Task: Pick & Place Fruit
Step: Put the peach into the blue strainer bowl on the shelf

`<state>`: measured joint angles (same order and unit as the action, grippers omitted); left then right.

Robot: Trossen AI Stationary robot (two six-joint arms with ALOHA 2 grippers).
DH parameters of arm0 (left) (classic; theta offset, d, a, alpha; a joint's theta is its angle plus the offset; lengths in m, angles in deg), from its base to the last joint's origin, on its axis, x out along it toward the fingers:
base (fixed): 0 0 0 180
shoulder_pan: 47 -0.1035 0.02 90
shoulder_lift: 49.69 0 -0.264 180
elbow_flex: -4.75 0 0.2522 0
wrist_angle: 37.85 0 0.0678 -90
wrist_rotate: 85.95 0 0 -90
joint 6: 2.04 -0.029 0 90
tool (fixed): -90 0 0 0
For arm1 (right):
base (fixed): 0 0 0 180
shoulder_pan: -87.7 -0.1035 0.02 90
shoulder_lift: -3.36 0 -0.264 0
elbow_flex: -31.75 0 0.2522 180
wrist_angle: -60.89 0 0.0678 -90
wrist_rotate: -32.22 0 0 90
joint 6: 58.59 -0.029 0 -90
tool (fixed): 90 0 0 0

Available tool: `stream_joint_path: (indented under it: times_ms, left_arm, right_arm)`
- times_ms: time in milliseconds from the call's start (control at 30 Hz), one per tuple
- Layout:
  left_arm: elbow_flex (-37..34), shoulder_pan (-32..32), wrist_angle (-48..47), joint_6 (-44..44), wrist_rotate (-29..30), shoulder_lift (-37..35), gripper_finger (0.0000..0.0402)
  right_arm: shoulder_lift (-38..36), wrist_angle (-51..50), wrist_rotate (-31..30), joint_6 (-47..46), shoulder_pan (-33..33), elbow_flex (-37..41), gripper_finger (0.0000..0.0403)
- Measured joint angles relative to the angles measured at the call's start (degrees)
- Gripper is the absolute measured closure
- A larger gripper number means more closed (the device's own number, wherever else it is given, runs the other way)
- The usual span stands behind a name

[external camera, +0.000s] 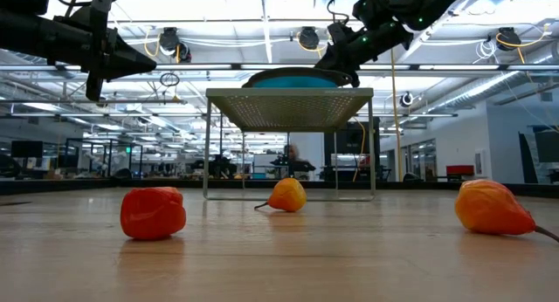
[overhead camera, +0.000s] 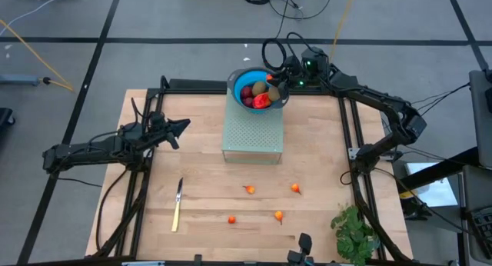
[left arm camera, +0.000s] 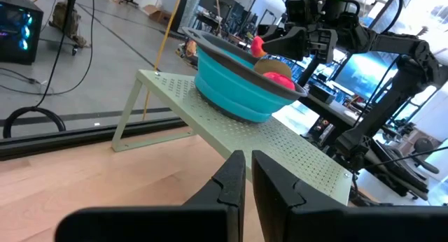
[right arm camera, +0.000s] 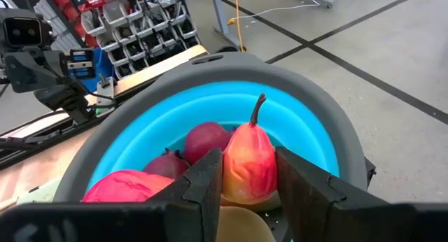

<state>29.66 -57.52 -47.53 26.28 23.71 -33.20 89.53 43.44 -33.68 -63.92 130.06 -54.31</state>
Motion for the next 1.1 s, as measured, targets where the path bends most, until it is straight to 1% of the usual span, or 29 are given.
stream_joint_path:
  times_ms: [133, 267, 567, 1000, 1100]
  left_arm:
    - [0.0, 0.0, 0.0, 0.0, 0.0, 0.0, 0.0376]
    - [0.0, 0.0, 0.0, 0.0, 0.0, 0.0, 0.0376]
    - [0.0, 0.0, 0.0, -0.1, 0.0, 0.0, 0.0376]
    - [0.0, 0.0, 0.0, 0.0, 0.0, 0.0, 0.0376]
    - [0.0, 0.0, 0.0, 0.0, 0.0, 0.0, 0.0376]
  right_arm:
    - [0.0, 0.0, -0.7, 0.0, 0.0, 0.0, 0.0288]
    - [0.0, 0.0, -3.0, 0.0, 0.0, 0.0, 0.0288]
    - [0.0, -1.7, -3.0, 0.4, 0.0, 0.1, 0.0288]
    - [0.0, -1.3, -3.0, 0.4, 0.0, 0.1, 0.0288]
    - [0.0, -1.3, -3.0, 0.4, 0.0, 0.1, 0.0281]
